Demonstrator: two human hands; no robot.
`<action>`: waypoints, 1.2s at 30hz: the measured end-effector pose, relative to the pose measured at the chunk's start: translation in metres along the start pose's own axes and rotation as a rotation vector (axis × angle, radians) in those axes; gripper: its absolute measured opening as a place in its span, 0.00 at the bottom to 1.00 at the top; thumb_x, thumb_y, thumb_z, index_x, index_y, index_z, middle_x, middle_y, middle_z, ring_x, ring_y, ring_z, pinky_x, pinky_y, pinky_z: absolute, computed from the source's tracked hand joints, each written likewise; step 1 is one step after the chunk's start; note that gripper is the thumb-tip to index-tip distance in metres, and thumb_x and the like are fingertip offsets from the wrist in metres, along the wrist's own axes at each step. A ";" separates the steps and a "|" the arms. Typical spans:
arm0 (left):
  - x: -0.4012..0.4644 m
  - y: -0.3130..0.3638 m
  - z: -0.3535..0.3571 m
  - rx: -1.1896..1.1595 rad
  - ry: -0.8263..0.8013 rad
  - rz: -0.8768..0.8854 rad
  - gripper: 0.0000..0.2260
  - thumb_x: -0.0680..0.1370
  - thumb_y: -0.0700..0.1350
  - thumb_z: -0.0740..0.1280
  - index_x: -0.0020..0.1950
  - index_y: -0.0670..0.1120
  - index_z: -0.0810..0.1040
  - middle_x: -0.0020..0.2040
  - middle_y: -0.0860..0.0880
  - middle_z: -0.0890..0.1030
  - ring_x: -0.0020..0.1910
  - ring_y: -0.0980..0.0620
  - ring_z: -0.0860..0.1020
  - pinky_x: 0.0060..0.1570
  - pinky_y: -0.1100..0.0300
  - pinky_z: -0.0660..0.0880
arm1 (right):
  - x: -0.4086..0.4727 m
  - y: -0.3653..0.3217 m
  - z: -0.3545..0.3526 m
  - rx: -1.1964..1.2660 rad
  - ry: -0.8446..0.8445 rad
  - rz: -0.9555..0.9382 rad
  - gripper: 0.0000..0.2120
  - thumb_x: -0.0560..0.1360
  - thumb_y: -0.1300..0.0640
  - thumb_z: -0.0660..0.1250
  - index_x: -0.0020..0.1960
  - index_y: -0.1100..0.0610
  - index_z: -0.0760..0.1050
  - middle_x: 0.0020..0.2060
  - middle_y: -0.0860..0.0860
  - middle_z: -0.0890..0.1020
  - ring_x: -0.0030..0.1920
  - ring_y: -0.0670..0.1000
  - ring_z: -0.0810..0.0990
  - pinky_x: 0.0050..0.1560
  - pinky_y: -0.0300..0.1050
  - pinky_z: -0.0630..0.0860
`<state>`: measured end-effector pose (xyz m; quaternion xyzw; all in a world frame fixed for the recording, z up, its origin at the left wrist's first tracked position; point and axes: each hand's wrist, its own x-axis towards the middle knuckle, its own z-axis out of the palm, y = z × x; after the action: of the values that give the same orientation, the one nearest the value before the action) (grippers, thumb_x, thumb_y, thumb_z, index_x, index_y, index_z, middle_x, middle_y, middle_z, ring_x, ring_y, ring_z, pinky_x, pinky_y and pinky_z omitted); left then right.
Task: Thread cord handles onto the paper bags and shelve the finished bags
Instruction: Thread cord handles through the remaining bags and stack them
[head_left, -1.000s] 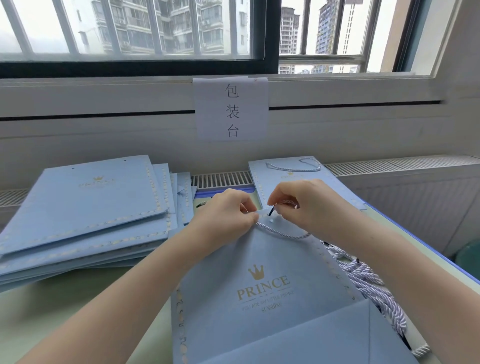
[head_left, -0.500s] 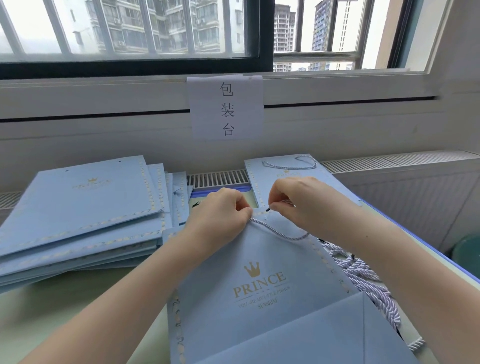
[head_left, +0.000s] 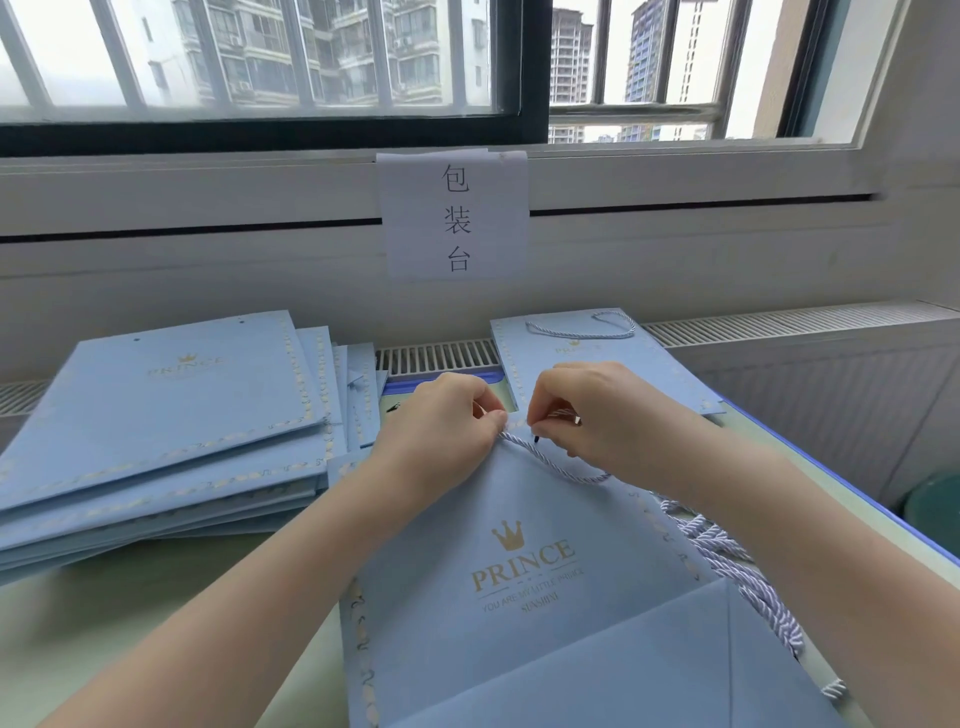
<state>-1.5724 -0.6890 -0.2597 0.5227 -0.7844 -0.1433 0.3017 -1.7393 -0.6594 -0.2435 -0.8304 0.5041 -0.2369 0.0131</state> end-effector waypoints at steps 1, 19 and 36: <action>0.000 0.001 -0.001 0.004 0.008 0.007 0.06 0.78 0.47 0.64 0.45 0.49 0.80 0.38 0.56 0.76 0.42 0.54 0.74 0.41 0.58 0.70 | 0.000 0.001 0.001 -0.003 0.027 -0.010 0.02 0.75 0.62 0.66 0.46 0.59 0.77 0.39 0.46 0.75 0.36 0.45 0.72 0.42 0.41 0.70; 0.001 0.009 -0.013 -0.090 0.052 0.068 0.07 0.77 0.42 0.65 0.39 0.50 0.77 0.37 0.54 0.78 0.40 0.53 0.75 0.47 0.51 0.75 | 0.003 0.012 0.004 0.067 0.171 0.095 0.10 0.74 0.53 0.69 0.55 0.51 0.75 0.50 0.44 0.69 0.54 0.43 0.62 0.49 0.38 0.60; 0.003 0.009 -0.034 -0.378 -0.344 -0.206 0.04 0.74 0.42 0.68 0.42 0.46 0.83 0.41 0.43 0.78 0.41 0.48 0.72 0.47 0.54 0.69 | 0.002 -0.001 0.003 0.286 0.151 0.126 0.08 0.73 0.53 0.70 0.46 0.45 0.71 0.47 0.47 0.75 0.45 0.42 0.71 0.42 0.28 0.64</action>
<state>-1.5587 -0.6851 -0.2270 0.5020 -0.7263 -0.4036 0.2399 -1.7365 -0.6607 -0.2449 -0.7667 0.5158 -0.3666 0.1080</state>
